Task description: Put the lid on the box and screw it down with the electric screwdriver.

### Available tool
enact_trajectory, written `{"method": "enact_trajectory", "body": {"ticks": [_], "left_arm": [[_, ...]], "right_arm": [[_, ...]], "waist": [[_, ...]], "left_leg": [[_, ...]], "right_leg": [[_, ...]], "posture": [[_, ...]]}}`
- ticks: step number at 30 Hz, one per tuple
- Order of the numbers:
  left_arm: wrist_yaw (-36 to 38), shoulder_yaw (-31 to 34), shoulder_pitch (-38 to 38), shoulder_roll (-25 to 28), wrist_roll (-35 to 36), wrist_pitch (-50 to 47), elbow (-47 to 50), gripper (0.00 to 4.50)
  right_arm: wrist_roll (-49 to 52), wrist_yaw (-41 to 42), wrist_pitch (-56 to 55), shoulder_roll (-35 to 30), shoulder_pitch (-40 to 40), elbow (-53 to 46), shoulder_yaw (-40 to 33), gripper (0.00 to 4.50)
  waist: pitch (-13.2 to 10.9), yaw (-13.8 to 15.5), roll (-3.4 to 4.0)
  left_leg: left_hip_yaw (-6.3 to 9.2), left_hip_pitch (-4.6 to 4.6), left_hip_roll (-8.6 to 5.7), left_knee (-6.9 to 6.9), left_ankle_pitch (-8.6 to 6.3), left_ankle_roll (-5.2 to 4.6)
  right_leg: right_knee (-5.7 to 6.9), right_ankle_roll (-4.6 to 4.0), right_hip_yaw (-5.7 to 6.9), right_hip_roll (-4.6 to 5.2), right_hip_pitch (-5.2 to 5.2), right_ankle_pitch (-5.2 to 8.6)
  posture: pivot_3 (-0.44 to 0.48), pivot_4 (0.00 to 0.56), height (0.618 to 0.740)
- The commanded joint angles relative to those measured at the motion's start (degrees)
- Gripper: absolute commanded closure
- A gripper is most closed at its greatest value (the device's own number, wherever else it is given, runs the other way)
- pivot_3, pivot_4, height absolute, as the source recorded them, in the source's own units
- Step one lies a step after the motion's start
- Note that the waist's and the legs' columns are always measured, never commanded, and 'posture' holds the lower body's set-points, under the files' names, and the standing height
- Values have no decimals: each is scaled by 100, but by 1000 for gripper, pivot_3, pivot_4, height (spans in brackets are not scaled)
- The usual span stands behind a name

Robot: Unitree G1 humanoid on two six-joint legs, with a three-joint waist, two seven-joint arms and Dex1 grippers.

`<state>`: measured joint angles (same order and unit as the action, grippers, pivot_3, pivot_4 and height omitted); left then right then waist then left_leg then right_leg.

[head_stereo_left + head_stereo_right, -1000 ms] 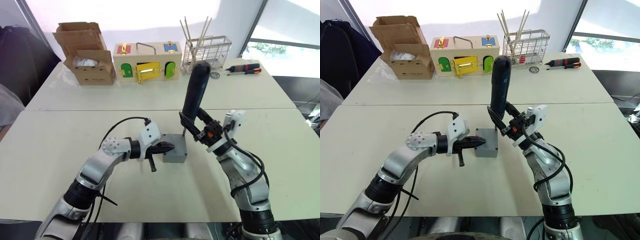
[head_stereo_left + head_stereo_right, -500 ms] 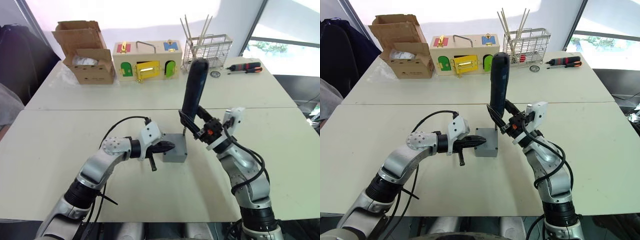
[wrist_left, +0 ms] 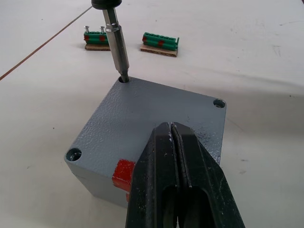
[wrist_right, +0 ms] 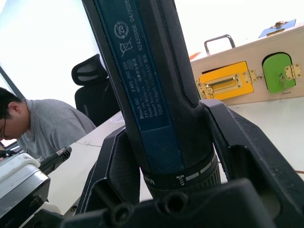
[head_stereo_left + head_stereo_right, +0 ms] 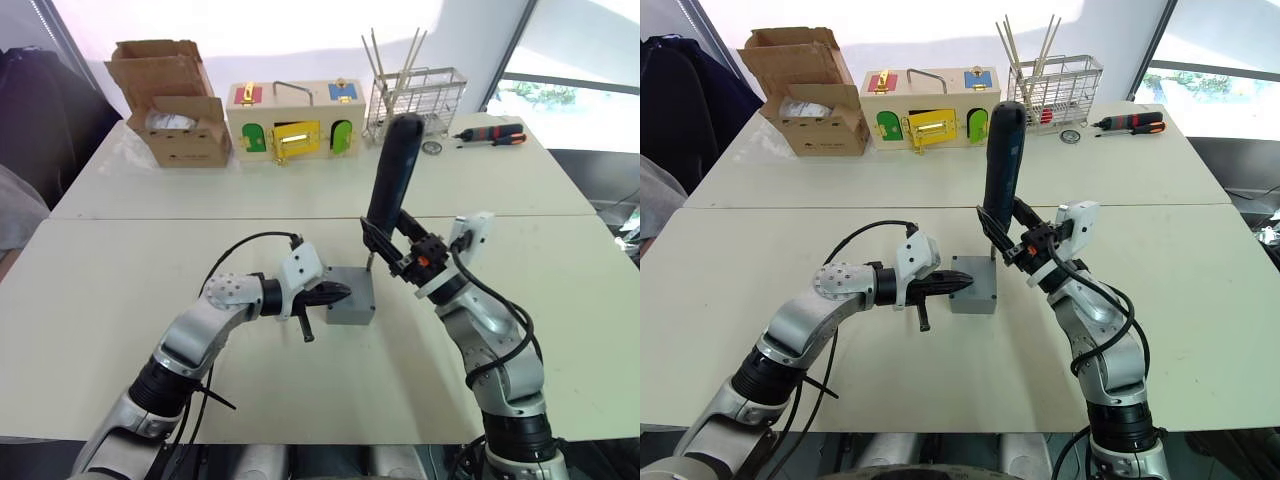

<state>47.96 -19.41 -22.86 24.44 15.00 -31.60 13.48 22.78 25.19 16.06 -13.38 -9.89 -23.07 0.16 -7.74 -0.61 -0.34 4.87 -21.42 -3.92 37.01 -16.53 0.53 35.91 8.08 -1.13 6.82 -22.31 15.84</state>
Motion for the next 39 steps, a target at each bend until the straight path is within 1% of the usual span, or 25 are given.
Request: {"method": "enact_trajectory", "body": {"ticks": [1, 11, 24, 29, 39], "left_arm": [[-5, -174, 109, 58, -173, -91, -261, 4500], [-16, -175, 116, 64, -199, -102, -267, 4500], [57, -197, 91, 102, -236, -68, -328, 4500], [73, -204, 80, 102, -243, -54, -347, 4500], [43, -205, 91, 94, -257, -62, -333, 4500]], "right_arm": [[69, -15, 64, -27, -81, -208, -2, 2627], [142, -127, 99, -33, -75, -349, -141, 2627], [421, -430, 644, -266, -277, -1128, -343, 2627], [446, -518, 667, -237, -405, -1148, -341, 2627], [410, -494, 623, -157, -284, -1042, -212, 2627]], "waist": [[-6, 1, 2], [-45, 2, 6], [-98, 6, 13], [-103, 6, 15], [-103, 3, 15]], "left_leg": [[0, 0, 0, 0, 0, 0], [0, -3, -1, 0, 0, 0], [0, -12, -3, 0, 0, 0], [0, -12, -4, 0, 0, 1], [0, -13, -4, 0, 1, 1]], "right_leg": [[0, 0, 0, 0, 0, 0], [1, 0, 0, 1, 0, 0], [2, 1, 0, 3, -5, -1], [3, 1, 0, 3, -6, -1], [3, 1, 0, 3, -6, -1]], "posture": [[0, 150, 730], [0, 150, 730], [0, 150, 730], [0, 150, 730], [0, 150, 730]]}}
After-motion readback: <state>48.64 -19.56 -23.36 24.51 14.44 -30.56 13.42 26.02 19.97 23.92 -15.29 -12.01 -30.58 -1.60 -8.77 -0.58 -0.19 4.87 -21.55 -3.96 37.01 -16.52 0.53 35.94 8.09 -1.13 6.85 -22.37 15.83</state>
